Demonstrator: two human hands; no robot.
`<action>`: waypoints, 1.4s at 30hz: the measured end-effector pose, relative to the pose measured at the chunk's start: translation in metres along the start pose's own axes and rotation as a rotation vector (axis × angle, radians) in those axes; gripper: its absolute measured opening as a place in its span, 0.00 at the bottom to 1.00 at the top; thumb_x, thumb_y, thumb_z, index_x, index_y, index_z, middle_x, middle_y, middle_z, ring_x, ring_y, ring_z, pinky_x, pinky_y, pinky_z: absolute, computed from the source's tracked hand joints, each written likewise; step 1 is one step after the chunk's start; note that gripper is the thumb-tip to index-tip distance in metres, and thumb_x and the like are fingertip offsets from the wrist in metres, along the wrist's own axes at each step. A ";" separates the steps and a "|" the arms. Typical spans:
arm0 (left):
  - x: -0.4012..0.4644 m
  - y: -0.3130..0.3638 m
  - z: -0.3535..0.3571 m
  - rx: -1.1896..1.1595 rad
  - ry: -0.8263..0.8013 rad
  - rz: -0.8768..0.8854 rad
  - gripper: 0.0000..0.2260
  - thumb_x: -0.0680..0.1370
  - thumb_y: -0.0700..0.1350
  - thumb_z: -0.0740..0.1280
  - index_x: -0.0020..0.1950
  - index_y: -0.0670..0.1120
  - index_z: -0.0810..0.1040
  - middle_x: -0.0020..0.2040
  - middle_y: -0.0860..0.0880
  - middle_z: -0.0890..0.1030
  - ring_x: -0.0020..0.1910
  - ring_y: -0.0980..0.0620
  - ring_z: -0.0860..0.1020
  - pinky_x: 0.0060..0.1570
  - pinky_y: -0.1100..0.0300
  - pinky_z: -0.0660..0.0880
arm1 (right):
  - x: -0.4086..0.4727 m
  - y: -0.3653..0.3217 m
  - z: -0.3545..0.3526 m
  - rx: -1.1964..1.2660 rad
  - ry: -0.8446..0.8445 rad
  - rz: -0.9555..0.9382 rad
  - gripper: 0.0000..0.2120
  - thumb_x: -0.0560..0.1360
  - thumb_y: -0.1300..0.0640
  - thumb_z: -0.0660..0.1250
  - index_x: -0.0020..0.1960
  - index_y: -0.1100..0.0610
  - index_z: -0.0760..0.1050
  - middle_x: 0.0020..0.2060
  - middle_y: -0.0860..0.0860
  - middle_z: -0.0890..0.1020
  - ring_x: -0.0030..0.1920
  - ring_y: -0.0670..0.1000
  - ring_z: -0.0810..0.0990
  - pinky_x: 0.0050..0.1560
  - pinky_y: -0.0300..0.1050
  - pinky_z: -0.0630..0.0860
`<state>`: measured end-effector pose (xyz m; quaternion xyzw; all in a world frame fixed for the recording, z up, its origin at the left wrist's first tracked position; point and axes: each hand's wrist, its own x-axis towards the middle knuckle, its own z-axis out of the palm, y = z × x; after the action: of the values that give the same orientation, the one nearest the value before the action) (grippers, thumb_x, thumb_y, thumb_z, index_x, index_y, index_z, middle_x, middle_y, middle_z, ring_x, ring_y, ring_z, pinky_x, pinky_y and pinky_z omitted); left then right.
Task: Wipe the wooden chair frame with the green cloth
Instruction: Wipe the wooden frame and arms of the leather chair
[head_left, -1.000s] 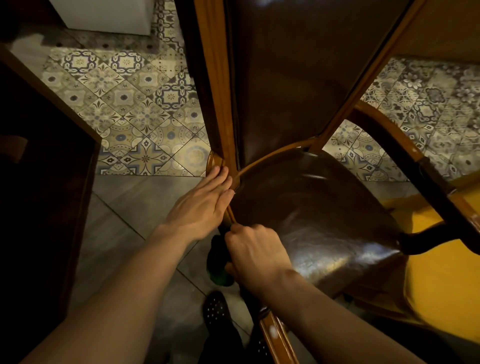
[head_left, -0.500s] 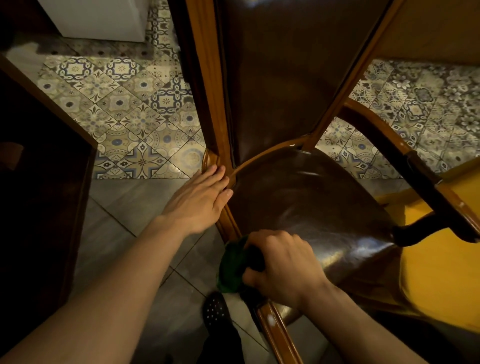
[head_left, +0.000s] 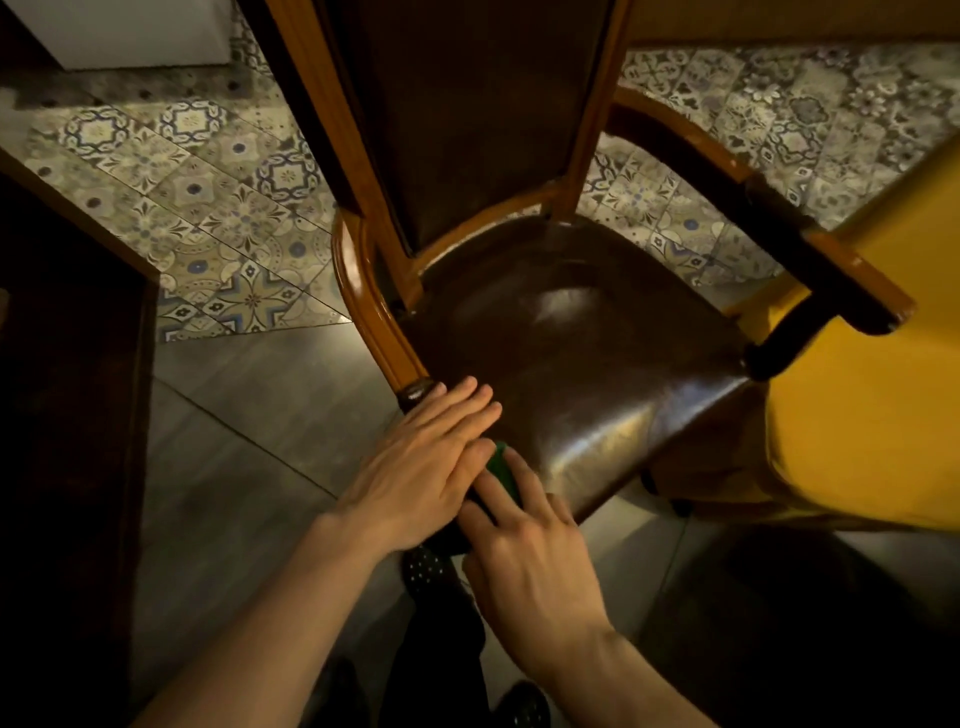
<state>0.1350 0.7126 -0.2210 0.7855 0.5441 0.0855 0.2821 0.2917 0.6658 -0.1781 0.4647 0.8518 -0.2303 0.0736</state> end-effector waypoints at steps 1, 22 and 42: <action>-0.001 -0.001 0.002 0.011 -0.011 0.003 0.28 0.82 0.57 0.39 0.79 0.50 0.60 0.80 0.54 0.58 0.78 0.63 0.45 0.77 0.59 0.40 | -0.002 0.000 0.006 -0.002 0.029 0.007 0.31 0.77 0.54 0.64 0.78 0.52 0.61 0.80 0.52 0.59 0.79 0.64 0.52 0.71 0.62 0.67; 0.004 0.004 0.019 0.138 0.015 -0.081 0.25 0.84 0.53 0.44 0.79 0.48 0.61 0.80 0.52 0.61 0.80 0.57 0.47 0.78 0.54 0.39 | -0.078 0.013 0.022 -0.176 0.035 0.029 0.23 0.76 0.55 0.69 0.70 0.56 0.71 0.69 0.55 0.74 0.57 0.63 0.76 0.49 0.57 0.79; -0.011 0.094 -0.021 -0.276 -0.396 -0.005 0.37 0.65 0.79 0.62 0.72 0.78 0.51 0.74 0.73 0.58 0.74 0.65 0.58 0.70 0.53 0.64 | -0.108 0.085 -0.084 0.729 -0.046 0.438 0.14 0.72 0.56 0.70 0.57 0.46 0.76 0.41 0.49 0.86 0.37 0.46 0.85 0.39 0.47 0.84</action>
<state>0.1967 0.6869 -0.1512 0.7396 0.4633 0.0024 0.4882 0.4300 0.6618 -0.0945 0.6250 0.5940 -0.5057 -0.0292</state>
